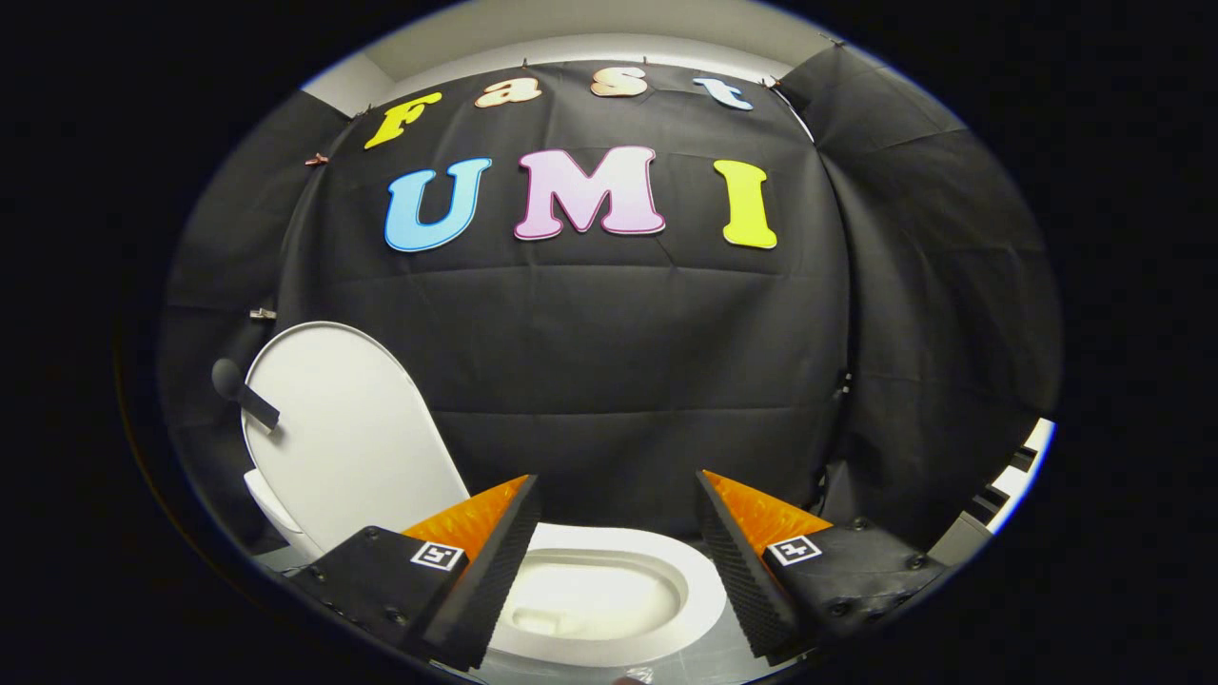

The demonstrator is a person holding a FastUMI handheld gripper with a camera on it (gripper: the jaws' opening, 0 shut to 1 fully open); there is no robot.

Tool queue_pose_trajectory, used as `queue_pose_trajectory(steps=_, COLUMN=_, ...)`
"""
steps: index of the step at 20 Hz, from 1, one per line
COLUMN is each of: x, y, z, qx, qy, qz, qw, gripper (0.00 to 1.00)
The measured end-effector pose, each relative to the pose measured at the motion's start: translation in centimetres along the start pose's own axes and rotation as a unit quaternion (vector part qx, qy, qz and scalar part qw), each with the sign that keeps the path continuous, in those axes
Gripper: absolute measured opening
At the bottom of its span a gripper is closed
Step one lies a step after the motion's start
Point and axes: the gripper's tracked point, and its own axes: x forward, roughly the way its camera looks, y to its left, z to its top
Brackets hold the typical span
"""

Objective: Open the toilet lid.

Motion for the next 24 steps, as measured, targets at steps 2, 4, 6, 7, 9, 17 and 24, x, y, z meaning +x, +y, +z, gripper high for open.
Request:
queue_pose_trajectory(steps=2, x=-0.10, y=-0.11, z=0.04, qx=-0.002, qy=0.000, qz=-0.001, qw=1.000, gripper=1.00)
queue_pose_trajectory(steps=4, x=-0.03, y=-0.30, z=0.11, qx=-0.002, qy=-0.002, qz=-0.003, qw=1.000, gripper=1.00)
queue_pose_trajectory(steps=6, x=0.02, y=-0.33, z=0.12, qx=0.001, qy=-0.001, qz=-0.004, qw=1.000, gripper=1.00)
queue_pose_trajectory(steps=7, x=0.06, y=-0.27, z=0.02, qx=0.002, qy=0.002, qz=-0.002, qw=1.000, gripper=0.99)
queue_pose_trajectory(steps=9, x=-0.05, y=-0.29, z=0.12, qx=0.002, qy=-0.001, qz=-0.003, qw=1.000, gripper=0.99)
queue_pose_trajectory(steps=17, x=-0.02, y=-0.22, z=0.06, qx=0.005, qy=0.000, qz=-0.001, qw=1.000, gripper=1.00)
queue_pose_trajectory(steps=24, x=-0.07, y=0.13, z=0.19, qx=0.000, qy=-0.002, qz=0.003, qw=1.000, gripper=1.00)
